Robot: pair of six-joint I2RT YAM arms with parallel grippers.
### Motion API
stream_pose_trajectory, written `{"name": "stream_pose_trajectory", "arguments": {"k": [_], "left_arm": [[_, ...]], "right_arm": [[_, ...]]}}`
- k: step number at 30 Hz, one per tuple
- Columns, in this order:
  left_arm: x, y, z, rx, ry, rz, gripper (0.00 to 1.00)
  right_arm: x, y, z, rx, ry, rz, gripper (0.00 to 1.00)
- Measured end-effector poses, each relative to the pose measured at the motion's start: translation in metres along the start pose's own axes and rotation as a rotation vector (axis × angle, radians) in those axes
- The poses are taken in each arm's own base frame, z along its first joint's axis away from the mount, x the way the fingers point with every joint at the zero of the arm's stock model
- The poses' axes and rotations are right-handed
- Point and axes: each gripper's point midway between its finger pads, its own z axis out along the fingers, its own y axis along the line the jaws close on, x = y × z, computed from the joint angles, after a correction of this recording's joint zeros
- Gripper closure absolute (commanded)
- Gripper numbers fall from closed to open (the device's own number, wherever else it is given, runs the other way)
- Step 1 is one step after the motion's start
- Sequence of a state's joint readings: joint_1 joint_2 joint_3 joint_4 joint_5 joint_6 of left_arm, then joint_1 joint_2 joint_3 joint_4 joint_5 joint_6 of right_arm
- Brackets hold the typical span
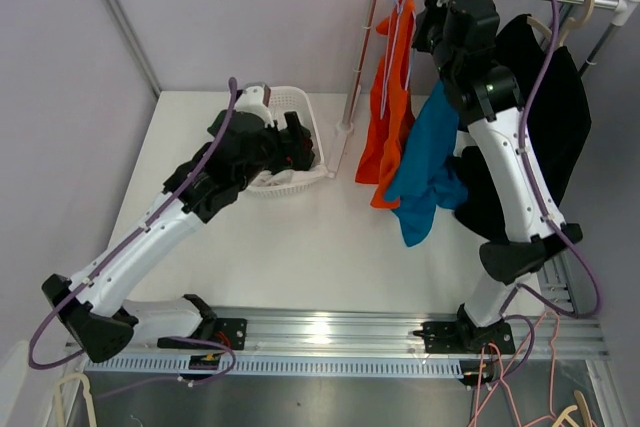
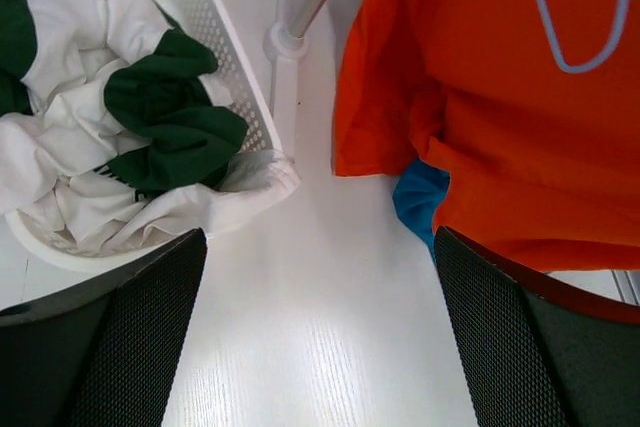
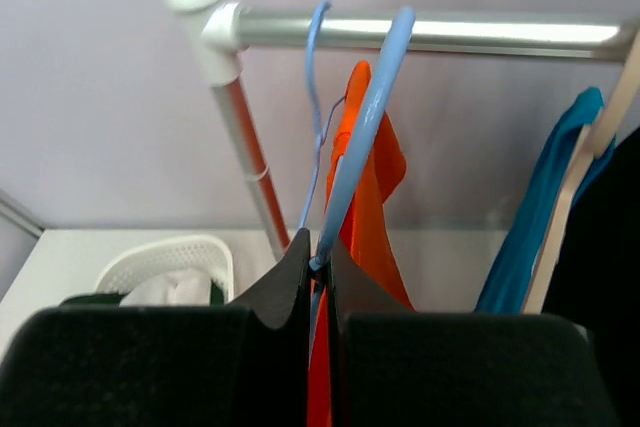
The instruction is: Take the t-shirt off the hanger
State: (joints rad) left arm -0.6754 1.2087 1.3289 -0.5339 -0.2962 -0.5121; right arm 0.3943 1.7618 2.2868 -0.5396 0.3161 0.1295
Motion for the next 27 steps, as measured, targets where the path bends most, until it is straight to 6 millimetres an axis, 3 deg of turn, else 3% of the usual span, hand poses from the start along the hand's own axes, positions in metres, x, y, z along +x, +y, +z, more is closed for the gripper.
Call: {"name": "stream_pose_trajectory", "arguments": {"k": [7, 11, 18, 23, 27], "left_arm": [[-0.004, -0.039, -0.034, 0.131, -0.072, 0.101, 0.01], [0.013, -0.065, -0.065, 0.272, -0.128, 0.171, 0.01], [0.078, -0.092, -0.126, 0.578, -0.23, 0.294, 0.0], [0.117, -0.109, -0.156, 0.75, -0.325, 0.368, 0.0], [0.144, -0.121, -0.158, 0.802, -0.381, 0.445, 0.01]], "right_arm": [[0.004, 0.013, -0.058, 0.041, 0.012, 0.023, 1.0], [0.029, 0.011, -0.085, 0.104, 0.057, 0.08, 1.0], [0.073, -0.004, -0.12, 0.257, 0.155, 0.214, 1.0], [0.078, -0.008, -0.138, 0.28, 0.171, 0.302, 1.0], [0.074, -0.009, -0.147, 0.27, 0.172, 0.35, 1.0]]}}
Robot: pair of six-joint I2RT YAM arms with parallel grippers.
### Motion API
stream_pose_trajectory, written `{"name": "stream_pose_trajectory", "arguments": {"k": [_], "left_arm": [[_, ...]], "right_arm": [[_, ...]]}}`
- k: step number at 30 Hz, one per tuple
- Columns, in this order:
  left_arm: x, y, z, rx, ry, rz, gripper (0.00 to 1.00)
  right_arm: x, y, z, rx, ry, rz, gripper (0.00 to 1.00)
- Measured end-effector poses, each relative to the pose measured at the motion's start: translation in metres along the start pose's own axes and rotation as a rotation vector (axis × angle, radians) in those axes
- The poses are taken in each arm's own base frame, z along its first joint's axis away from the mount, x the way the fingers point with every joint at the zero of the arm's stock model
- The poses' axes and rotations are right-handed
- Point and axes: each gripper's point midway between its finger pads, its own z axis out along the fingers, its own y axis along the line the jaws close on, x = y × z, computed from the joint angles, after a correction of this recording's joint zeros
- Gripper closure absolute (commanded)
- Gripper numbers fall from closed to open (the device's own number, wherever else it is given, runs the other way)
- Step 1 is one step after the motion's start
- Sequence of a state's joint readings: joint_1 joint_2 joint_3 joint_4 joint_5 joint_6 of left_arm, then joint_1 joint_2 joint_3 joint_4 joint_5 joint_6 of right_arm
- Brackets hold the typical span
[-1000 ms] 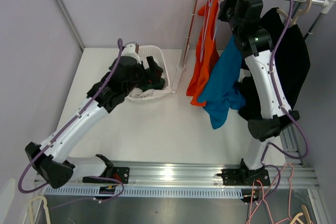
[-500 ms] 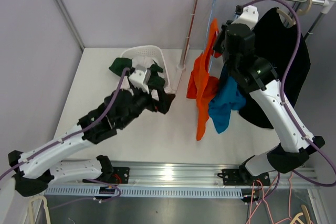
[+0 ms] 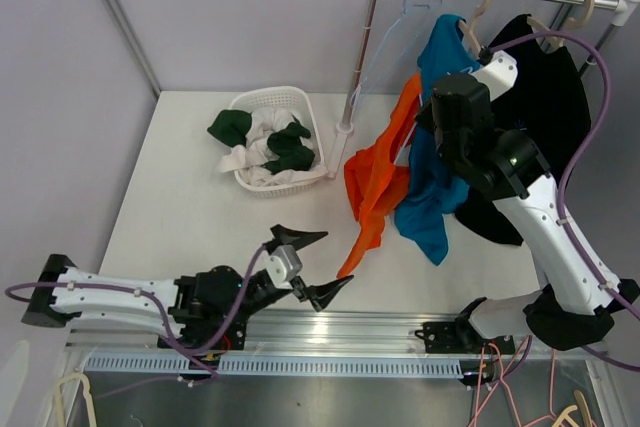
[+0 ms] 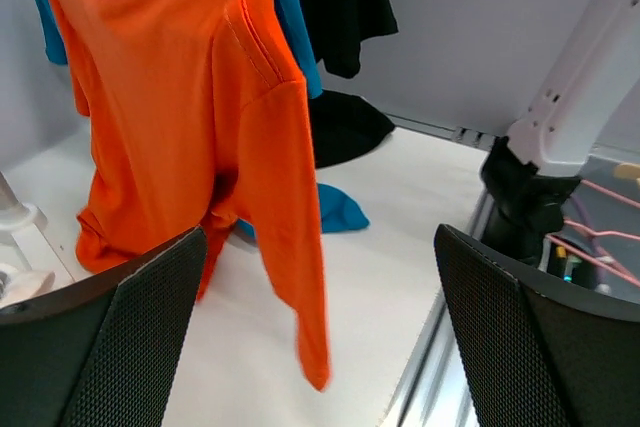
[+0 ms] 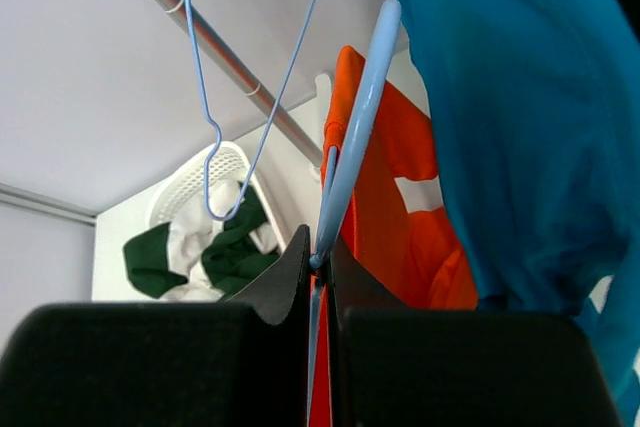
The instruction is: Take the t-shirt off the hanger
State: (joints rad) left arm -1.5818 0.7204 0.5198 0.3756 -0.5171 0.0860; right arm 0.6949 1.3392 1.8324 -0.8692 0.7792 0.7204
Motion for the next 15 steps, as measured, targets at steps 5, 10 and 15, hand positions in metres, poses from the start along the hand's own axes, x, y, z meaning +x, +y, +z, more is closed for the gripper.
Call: {"name": "stream_pose_trajectory", "arguments": {"k": [5, 10, 15], "left_arm": [[0.02, -0.006, 0.018, -0.005, -0.015, 0.078, 0.01], [0.029, 0.01, 0.043, -0.077, -0.006, 0.102, 0.01], [0.014, 0.028, 0.07, -0.167, -0.01, 0.08, 0.51]], "right_arm": [[0.002, 0.005, -0.011, -0.033, 0.019, 0.025, 1.0], [0.007, 0.006, -0.018, -0.048, 0.041, 0.024, 1.0], [0.007, 0.005, -0.025, -0.062, 0.052, 0.029, 1.0]]}}
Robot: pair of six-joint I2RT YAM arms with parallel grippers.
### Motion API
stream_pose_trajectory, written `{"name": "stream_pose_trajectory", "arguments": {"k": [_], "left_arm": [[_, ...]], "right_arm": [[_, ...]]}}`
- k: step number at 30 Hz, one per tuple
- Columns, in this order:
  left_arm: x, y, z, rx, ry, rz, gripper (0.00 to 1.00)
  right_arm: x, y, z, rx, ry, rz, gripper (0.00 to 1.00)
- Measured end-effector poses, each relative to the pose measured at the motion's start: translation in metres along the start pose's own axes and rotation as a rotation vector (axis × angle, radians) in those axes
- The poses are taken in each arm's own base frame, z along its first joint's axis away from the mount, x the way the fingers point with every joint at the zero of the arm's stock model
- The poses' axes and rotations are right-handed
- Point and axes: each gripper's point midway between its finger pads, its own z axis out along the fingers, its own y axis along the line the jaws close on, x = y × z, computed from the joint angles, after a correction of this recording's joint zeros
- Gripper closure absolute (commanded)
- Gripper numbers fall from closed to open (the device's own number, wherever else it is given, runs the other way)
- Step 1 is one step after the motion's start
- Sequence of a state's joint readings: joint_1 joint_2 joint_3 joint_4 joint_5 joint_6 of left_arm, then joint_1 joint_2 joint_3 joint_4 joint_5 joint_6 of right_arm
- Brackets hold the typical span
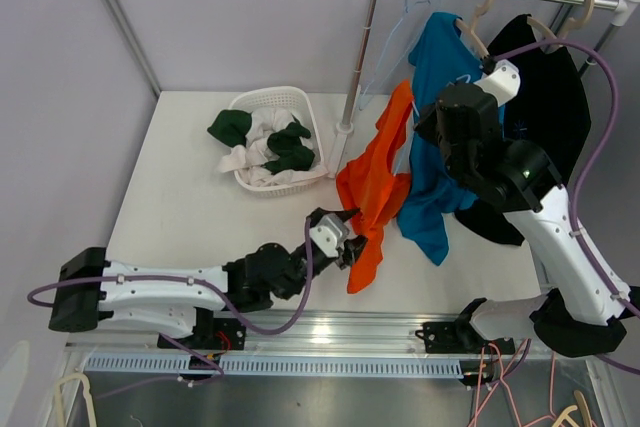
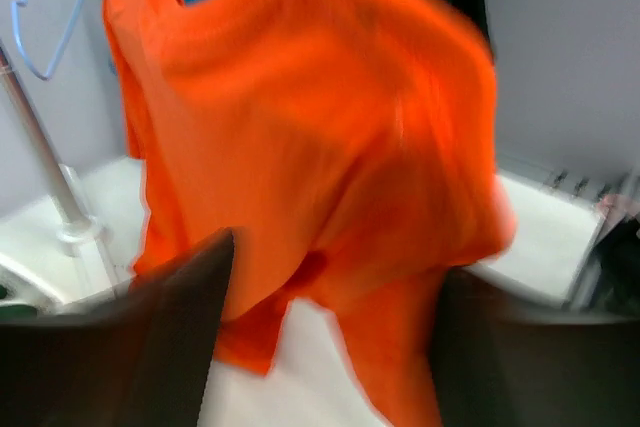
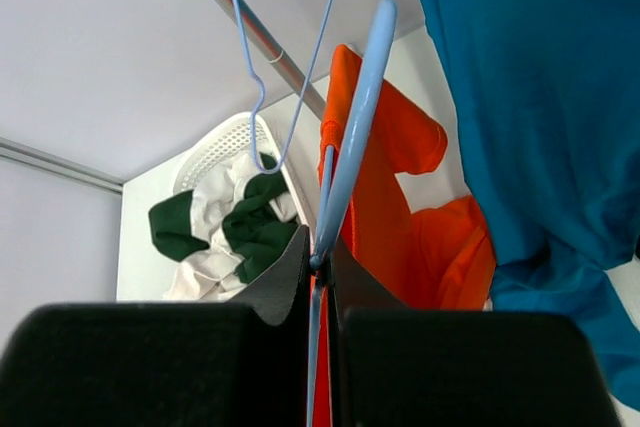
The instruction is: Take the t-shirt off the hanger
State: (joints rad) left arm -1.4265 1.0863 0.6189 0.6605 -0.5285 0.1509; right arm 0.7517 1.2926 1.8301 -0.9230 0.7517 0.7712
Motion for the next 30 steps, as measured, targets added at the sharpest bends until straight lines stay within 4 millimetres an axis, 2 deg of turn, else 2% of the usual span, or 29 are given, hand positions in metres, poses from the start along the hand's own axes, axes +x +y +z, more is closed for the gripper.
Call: {"name": "stream_pose_trajectory", "arguments": {"k": [1, 2, 6, 11, 18, 21, 24, 26, 28, 30], "left_arm": [[-0.007, -0.001, 0.008, -0.01, -0.002, -0.005, 0.84], [-0.014, -0.002, 0.013, -0.015, -0.003, -0.017, 0.99], [-0.024, -0.011, 0.02, 0.008, -0.004, -0.031, 0.99], [-0.006, -0.029, -0.012, 0.099, -0.001, -0.034, 0.99], [-0.032, -0.079, -0.059, 0.256, -0.094, -0.069, 1.0], [-0.025, -0.081, -0.062, 0.245, -0.094, -0.064, 0.99], [0.0, -0.079, -0.06, 0.211, -0.068, -0.05, 1.0], [0.034, -0.07, -0.06, 0.186, -0.01, -0.031, 0.99], [0.069, -0.051, -0.06, 0.131, 0.07, -0.029, 0.99], [0.089, -0.027, -0.054, 0.051, 0.147, -0.064, 1.0]], "right_arm": [[-0.001, 0.0, -0.001, -0.002, 0.0, 0.002, 1.0], [-0.001, 0.0, -0.001, -0.002, 0.0, 0.003, 1.0], [0.0, -0.001, -0.001, 0.003, 0.004, -0.001, 1.0], [-0.002, -0.006, 0.01, 0.034, 0.041, -0.013, 1.0], [-0.017, -0.035, 0.049, 0.102, 0.116, 0.047, 1.0], [-0.022, -0.033, 0.058, 0.081, 0.148, 0.066, 1.0], [-0.017, -0.024, 0.058, 0.039, 0.192, 0.066, 1.0], [-0.013, -0.021, 0.055, 0.02, 0.22, 0.062, 1.0], [-0.009, -0.02, 0.049, -0.001, 0.245, 0.052, 1.0], [-0.003, -0.016, 0.04, -0.032, 0.27, 0.039, 1.0]]}}
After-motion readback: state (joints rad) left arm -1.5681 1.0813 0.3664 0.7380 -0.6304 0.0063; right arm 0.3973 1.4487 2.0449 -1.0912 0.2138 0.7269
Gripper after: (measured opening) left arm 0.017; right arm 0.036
